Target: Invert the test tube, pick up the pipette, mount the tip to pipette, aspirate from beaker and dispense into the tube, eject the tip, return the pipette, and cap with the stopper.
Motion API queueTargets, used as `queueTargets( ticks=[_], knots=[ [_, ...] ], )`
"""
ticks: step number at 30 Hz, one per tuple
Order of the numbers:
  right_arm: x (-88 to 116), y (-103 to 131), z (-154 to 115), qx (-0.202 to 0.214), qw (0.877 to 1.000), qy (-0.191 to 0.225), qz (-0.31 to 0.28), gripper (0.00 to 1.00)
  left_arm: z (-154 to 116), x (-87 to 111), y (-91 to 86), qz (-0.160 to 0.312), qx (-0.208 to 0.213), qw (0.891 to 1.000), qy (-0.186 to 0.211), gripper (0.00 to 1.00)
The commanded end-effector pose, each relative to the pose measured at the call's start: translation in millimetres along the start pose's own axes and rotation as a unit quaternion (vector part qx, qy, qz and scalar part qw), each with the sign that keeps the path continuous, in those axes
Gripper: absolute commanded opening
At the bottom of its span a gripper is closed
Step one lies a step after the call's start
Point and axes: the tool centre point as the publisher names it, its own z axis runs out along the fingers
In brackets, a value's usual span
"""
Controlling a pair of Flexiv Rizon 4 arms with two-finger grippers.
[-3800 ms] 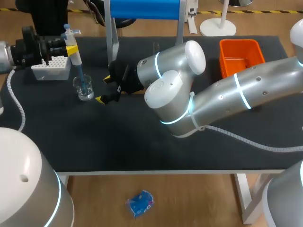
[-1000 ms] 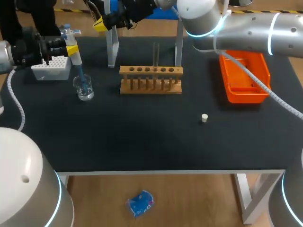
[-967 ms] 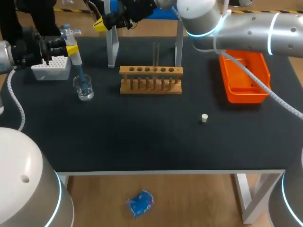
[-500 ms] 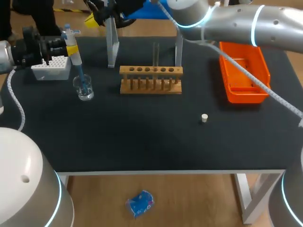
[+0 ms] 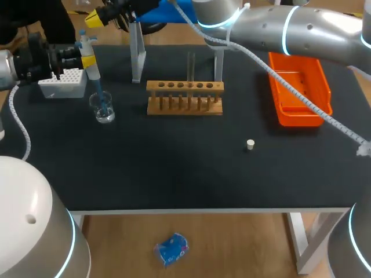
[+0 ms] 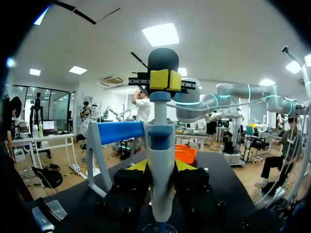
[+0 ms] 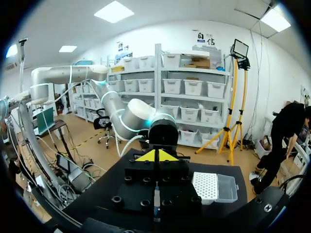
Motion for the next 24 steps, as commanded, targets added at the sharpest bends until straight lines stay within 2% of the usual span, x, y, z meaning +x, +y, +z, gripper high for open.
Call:
queueTargets(
  ticks=[1, 24],
  knots=[
    [-1.0, 3.1, 2.7, -0.004, 1.000, 0.021, -0.005, 0.00, -0.4, -0.2, 0.2, 0.001, 0.001, 1.000, 0.000, 0.00],
    [-11.1, -2.1, 15.5, -0.006, 1.000, 0.021, -0.004, 0.00, -0.4, -0.2, 0.2, 0.001, 0.001, 1.000, 0.000, 0.00]
  ],
)
